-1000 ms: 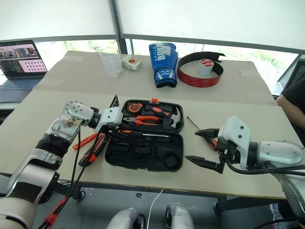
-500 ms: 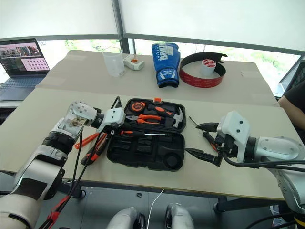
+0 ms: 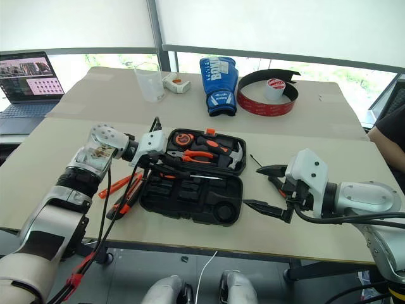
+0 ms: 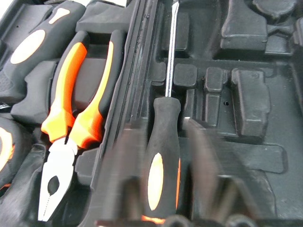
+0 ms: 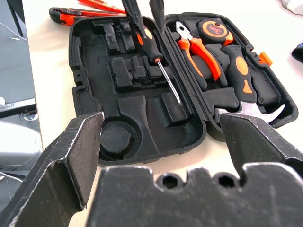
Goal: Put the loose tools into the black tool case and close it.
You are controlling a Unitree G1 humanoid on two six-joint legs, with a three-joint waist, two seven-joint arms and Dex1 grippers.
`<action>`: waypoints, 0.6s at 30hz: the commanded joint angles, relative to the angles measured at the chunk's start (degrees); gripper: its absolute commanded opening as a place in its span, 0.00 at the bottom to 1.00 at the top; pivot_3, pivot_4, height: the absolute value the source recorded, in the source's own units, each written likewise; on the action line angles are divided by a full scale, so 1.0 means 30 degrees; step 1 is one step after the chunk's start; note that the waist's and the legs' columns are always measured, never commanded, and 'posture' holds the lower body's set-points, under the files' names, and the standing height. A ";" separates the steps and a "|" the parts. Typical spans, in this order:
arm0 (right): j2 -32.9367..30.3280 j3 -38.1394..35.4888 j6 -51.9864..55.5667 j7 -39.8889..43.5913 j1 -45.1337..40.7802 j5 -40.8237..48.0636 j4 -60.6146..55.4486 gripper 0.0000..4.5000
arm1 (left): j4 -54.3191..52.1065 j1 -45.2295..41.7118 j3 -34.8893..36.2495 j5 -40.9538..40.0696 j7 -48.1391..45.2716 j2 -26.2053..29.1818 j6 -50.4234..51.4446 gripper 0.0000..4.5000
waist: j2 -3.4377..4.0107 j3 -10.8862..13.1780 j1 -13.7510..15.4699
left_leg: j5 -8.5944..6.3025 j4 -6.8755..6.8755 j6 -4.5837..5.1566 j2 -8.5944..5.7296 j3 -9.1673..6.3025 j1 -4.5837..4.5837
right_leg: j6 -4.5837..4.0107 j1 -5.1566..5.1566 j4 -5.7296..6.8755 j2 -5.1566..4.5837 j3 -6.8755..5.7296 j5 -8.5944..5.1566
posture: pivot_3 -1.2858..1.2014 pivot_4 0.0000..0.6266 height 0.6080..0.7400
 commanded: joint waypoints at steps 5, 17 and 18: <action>0.0084 -0.0528 -0.0052 -0.0145 -0.0413 0.0504 -0.0247 1.00 | 0.0973 -0.0206 -0.0786 0.1404 0.0353 -0.0332 -0.2293 0.01 | -0.0001 -0.0001 -0.0003 | 0.0000 -0.0001 0.0000 0.0001 0.0002 0.0003 | 0.0000 0.0001 0.0001 0.0000 0.0000 0.0001 | 0.52 0.24 0.90; 0.0404 -0.0034 -0.0290 -0.0939 -0.0231 -0.0484 0.0246 1.00 | 0.2374 -0.0551 -0.0968 0.2190 0.1429 -0.1190 -0.4818 0.01 | -0.0002 -0.0064 0.0052 | -0.0010 0.0009 0.0017 -0.0003 0.0004 0.0029 | 0.0001 0.0030 0.0005 -0.0016 0.0004 0.0002 | 0.52 0.24 0.90; 0.0477 -0.0152 -0.0204 -0.1115 -0.0137 -0.0531 0.0354 1.00 | 0.2412 -0.0797 -0.0479 0.1670 0.1341 -0.1293 -0.4154 0.01 | -0.0002 -0.0064 0.0064 | -0.0018 0.0034 0.0031 -0.0002 0.0003 0.0023 | 0.0002 0.0032 0.0014 -0.0017 -0.0001 0.0003 | 0.52 0.24 0.90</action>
